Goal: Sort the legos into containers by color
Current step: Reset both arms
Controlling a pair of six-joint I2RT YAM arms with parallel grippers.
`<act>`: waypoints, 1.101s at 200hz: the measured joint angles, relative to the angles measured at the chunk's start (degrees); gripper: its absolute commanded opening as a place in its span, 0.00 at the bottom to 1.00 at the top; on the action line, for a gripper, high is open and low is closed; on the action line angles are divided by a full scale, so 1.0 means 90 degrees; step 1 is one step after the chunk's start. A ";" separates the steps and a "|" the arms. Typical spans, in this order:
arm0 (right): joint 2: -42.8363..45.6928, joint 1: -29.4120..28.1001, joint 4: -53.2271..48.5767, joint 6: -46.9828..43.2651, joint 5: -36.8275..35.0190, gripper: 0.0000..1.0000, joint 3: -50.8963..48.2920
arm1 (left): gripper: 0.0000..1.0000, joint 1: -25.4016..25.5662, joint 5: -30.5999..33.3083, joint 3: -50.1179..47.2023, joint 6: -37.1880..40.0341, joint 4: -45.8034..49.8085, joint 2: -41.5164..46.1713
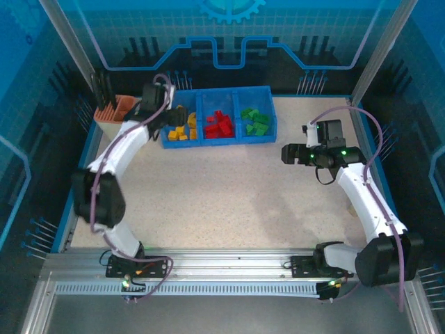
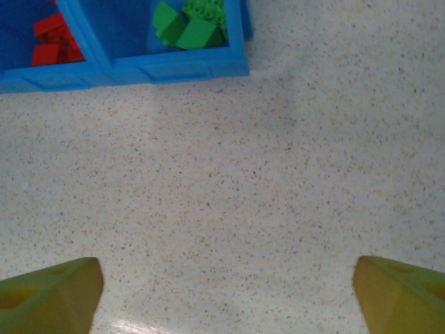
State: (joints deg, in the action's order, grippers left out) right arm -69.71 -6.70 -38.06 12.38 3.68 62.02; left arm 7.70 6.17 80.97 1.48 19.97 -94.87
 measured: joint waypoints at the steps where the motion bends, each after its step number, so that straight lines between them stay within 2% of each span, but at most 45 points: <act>1: 0.0000 0.0000 0.0005 -0.0019 0.0000 1.00 0.0000 | 0.95 -0.0005 0.0002 -0.0070 -0.0015 -0.0049 0.0049; 12: -0.0002 -0.0012 0.0070 -0.0051 0.0005 1.00 0.0000 | 0.99 -0.0131 -0.0066 -0.1081 0.0090 -0.0665 0.0850; 43: -0.0053 -0.0107 0.0192 -0.0129 -0.0044 1.00 0.0000 | 0.99 -0.0687 -0.0087 -0.3446 0.0085 -0.2346 0.2470; 59: -0.0051 -0.0231 0.0379 -0.0170 -0.0121 1.00 -0.0049 | 0.99 -0.0753 -0.0046 -0.4595 0.0005 -0.3130 0.3062; 80: 0.0010 -0.0301 0.0704 -0.0216 -0.0194 1.00 -0.0233 | 0.99 -0.0743 -0.0029 -0.5957 -0.0070 -0.4165 0.3436; 105: 0.0172 -0.0311 0.1061 -0.0304 -0.0194 1.00 -0.0559 | 0.99 -0.0753 0.0097 -0.7193 -0.0175 -0.5479 0.3313; 141: 0.0755 -0.0420 0.1746 -0.0481 -0.0216 1.00 -0.1372 | 0.99 -0.0840 0.0095 -0.7618 -0.0289 -0.7286 0.2225; 196: 0.1583 -0.0493 0.2509 -0.0636 -0.0495 1.00 -0.2307 | 0.99 -0.0882 -0.0007 -0.7478 -0.0323 -0.9160 0.0726; 220: 0.1887 -0.0512 0.3002 -0.0772 -0.0753 1.00 -0.2960 | 0.99 -0.0886 -0.0097 -0.7431 -0.0318 -0.9221 0.0537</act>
State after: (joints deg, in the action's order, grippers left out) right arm -52.73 -11.31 -11.05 5.43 -3.09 35.38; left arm -0.27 5.30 14.09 -1.39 -63.02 -90.04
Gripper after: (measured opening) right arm 0.998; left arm 0.994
